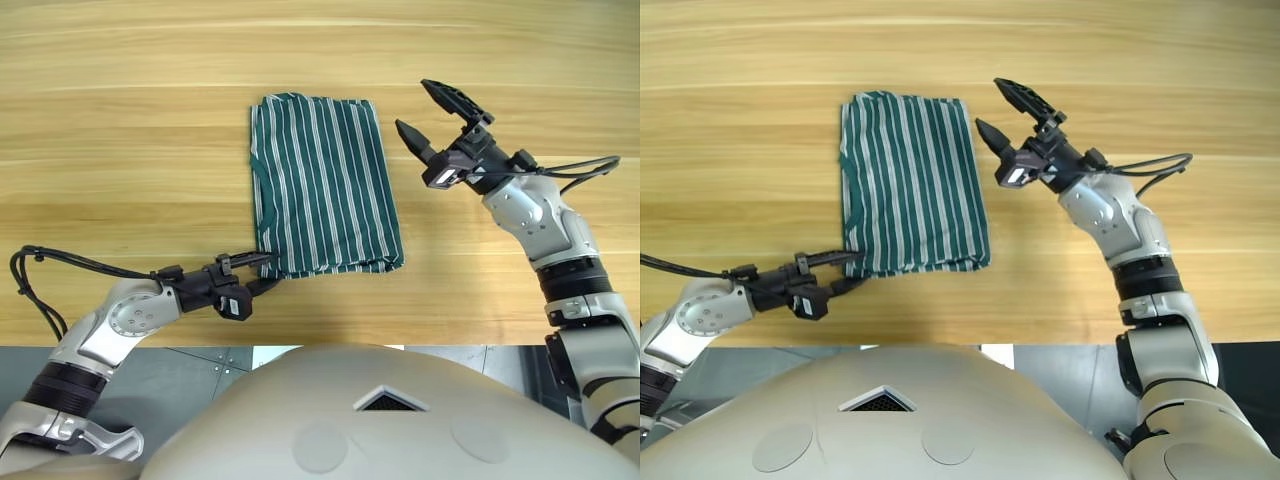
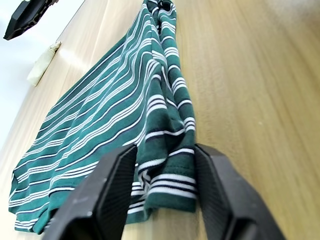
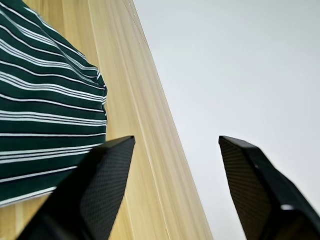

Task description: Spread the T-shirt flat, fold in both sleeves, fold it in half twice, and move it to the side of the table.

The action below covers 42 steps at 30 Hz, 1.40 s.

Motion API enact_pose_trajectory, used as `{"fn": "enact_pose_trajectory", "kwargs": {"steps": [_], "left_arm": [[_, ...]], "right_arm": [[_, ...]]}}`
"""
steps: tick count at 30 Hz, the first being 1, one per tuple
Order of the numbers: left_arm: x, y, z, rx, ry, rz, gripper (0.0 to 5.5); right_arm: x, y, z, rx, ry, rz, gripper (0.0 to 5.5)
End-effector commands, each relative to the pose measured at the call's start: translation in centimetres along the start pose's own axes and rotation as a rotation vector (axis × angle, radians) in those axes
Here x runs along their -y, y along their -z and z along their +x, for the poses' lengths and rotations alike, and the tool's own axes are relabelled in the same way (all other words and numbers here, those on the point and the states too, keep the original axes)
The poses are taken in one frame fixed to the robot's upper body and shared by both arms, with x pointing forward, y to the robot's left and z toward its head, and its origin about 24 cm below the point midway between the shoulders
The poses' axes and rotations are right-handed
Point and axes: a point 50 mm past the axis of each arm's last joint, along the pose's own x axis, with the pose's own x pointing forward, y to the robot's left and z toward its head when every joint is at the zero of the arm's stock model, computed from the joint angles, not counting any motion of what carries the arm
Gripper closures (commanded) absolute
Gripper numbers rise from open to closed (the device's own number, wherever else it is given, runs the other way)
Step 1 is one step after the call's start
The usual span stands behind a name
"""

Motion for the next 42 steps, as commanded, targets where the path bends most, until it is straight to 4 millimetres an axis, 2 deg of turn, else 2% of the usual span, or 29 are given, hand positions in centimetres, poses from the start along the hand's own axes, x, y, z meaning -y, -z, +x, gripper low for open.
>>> {"fn": "enact_pose_trajectory", "kwargs": {"steps": [1, 4, 10, 12, 15, 18, 21, 26, 31, 42], "left_arm": [[1.8, 1.8, -0.7, -0.123, 0.132, -0.042, 4.08], [1.7, 2.2, -0.8, -0.139, 0.124, -0.046, 4.64], [1.8, 2.5, -0.8, -0.144, 0.13, -0.059, 5.4], [1.8, 2.4, -0.9, -0.143, 0.13, -0.062, 5.45], [1.7, 1.8, -1.0, -0.117, 0.087, -0.075, 5.46], [1.5, 1.4, -0.5, -0.099, 0.026, -0.094, 5.46], [1.2, 1.2, -0.2, -0.091, -0.01, -0.098, 5.46], [0.9, 1.1, 0.3, -0.079, -0.023, -0.089, 5.46], [0.6, 1.3, 0.4, -0.081, -0.023, -0.081, 5.46], [0.1, 1.9, 0.5, -0.089, -0.021, -0.077, 5.46]], "right_arm": [[-0.3, 0.1, -0.3, -0.013, -0.007, 0.005, 2.4], [-0.4, 0.0, -0.4, -0.011, -0.009, 0.009, 2.4], [-0.6, -0.2, -1.1, -0.008, -0.042, 0.01, 2.4], [-1.3, -0.1, -3.0, -0.029, -0.157, -0.005, 2.4], [-2.0, 0.1, -7.7, -0.116, -0.384, -0.045, 2.4], [-2.6, -0.8, -12.0, -0.2, -0.583, -0.062, 2.4], [-3.0, -1.5, -13.5, -0.235, -0.69, -0.075, 2.4], [-5.6, -3.2, -12.0, -0.135, -0.751, -0.007, 2.4], [-6.8, -3.7, -9.8, -0.057, -0.743, 0.012, 2.4], [-7.3, -4.7, -9.0, 0.005, -0.761, 0.04, 2.4]]}}
